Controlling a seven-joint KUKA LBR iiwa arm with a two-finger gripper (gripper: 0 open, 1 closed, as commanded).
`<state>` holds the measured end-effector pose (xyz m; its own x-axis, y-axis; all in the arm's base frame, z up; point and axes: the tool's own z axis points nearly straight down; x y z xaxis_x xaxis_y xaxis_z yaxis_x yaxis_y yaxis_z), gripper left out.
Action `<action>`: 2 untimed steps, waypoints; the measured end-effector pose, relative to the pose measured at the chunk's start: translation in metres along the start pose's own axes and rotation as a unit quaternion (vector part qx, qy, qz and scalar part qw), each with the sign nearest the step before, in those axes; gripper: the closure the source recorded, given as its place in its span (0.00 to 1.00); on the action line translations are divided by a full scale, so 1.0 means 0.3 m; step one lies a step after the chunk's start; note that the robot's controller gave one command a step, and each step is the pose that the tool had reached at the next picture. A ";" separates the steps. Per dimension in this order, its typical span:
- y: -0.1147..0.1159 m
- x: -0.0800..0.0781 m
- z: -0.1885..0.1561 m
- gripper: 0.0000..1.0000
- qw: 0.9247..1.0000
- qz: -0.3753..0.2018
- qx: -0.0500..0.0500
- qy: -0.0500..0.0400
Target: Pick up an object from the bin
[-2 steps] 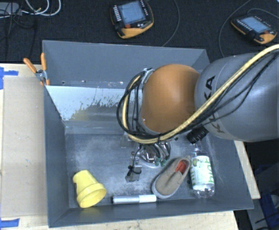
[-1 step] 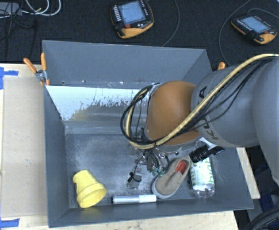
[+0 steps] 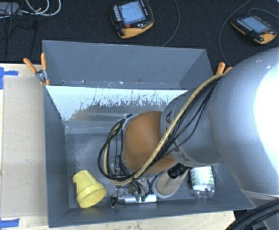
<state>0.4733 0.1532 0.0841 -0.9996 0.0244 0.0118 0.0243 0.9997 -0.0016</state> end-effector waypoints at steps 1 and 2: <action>0.228 0.009 -0.141 0.00 1.000 -0.021 -0.002 -0.001; 0.315 -0.061 -0.166 0.00 0.999 -0.035 -0.003 -0.003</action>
Offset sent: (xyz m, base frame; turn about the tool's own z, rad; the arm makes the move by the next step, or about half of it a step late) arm -0.0006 0.0637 0.0406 -0.0348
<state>0.4944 0.2475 0.1334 -0.9989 -0.0460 0.0066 -0.0460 0.9989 0.0054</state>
